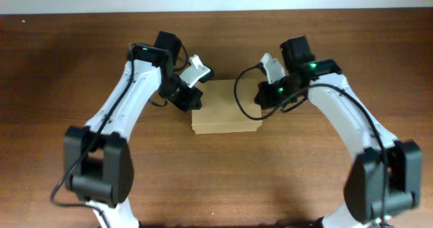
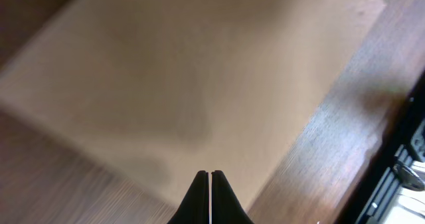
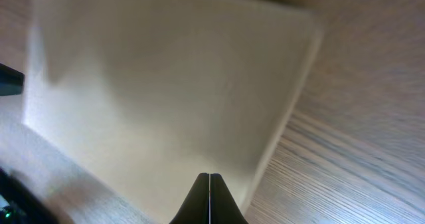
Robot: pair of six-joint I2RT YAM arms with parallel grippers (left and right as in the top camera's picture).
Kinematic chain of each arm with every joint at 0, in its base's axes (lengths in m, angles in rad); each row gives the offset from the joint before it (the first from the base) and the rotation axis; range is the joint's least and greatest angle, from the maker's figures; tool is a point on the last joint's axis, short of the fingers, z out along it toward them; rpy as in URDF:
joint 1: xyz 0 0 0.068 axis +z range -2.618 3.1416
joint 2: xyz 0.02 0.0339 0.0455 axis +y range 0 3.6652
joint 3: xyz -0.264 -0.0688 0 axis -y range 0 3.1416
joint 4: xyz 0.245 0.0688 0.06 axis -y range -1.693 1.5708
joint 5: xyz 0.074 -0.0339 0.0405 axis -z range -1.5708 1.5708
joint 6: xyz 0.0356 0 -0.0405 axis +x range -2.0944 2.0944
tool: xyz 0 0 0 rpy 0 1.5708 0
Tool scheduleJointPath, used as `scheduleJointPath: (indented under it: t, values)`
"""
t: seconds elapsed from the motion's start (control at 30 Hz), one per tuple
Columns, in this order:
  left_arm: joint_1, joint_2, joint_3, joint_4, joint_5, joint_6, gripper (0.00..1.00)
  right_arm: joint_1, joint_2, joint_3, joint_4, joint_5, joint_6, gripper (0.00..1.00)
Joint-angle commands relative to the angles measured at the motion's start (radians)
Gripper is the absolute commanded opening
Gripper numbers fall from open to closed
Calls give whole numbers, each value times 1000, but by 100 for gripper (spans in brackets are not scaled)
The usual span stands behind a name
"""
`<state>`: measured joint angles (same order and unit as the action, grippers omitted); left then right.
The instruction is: Pack container
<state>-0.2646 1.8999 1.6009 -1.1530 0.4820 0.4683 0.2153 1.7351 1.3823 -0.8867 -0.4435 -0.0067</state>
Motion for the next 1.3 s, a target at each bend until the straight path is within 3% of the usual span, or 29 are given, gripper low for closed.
scheduleJointPath:
  t: [0.0, 0.23, 0.5, 0.67, 0.8, 1.03, 1.23, 1.27]
  values:
    - [-2, -147, 19, -11, -45, -15, 2, -6, -167, 49, -8, 37, 0, 4]
    - [-2, -348, 19, -33, -30, -23, 2, -6, -378, 48, -153, 37, 2, 4]
    - [-2, -551, 18, -162, 1, -34, 2, -6, -660, 48, -364, 37, 42, 4]
    - [-2, -667, -25, -224, 11, -34, 2, -6, -856, -33, -413, 37, 42, 4]
    - [-2, -814, -179, -203, 11, -56, 2, -6, -1034, -192, -412, 37, 50, 4]
    - [-2, -1165, -593, -64, 11, -233, 2, -6, -1401, -521, -412, 10, 209, 4]
    - [-2, -1377, -771, -6, 11, -359, 2, -6, -1607, -615, -412, -39, 233, 4]
    - [-2, -1390, -774, -1, 11, -373, 11, -6, -1622, -616, -411, -39, 233, 5]
